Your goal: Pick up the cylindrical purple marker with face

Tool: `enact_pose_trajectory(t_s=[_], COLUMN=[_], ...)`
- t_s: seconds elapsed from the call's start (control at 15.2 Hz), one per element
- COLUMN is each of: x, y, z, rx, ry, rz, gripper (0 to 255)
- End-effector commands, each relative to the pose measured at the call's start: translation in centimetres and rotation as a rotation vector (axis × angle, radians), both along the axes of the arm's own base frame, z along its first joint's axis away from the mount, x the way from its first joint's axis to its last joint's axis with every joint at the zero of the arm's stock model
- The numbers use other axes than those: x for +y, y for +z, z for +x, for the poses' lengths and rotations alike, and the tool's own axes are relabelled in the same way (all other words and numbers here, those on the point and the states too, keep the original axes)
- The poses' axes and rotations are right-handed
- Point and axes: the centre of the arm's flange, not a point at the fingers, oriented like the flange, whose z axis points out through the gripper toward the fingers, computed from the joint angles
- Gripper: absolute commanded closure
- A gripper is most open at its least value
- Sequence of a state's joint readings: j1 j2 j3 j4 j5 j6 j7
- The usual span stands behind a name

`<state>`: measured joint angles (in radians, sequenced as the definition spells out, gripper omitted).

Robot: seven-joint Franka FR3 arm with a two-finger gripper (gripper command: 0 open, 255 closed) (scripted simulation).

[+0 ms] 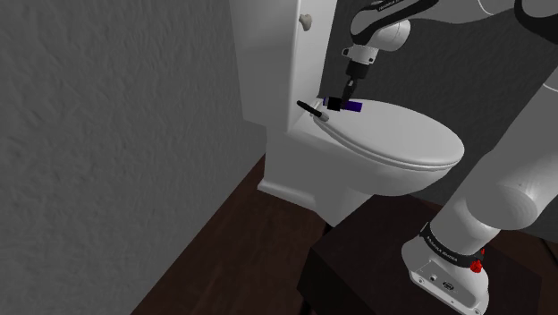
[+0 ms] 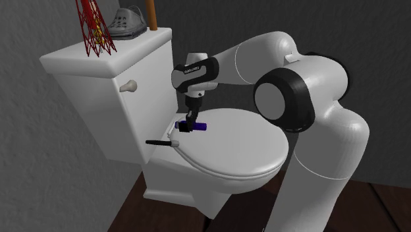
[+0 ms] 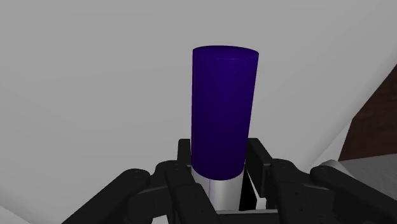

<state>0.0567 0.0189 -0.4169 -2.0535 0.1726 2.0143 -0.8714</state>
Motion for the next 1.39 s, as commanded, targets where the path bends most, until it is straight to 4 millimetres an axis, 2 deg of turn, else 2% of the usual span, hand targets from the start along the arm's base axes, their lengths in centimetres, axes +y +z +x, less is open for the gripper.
enact_pose_trajectory(t_s=[0.0,0.26,1.25,1.32], x=[0.0,0.1,0.1,0.1], y=[0.0,0.0,7.9,8.0], z=[0.0,0.0,0.0,0.0], rx=[0.000,0.000,0.000,0.000], ry=[0.000,0.000,0.000,0.000], rz=[0.000,0.000,0.000,0.000], gripper=[255,255,255,255])
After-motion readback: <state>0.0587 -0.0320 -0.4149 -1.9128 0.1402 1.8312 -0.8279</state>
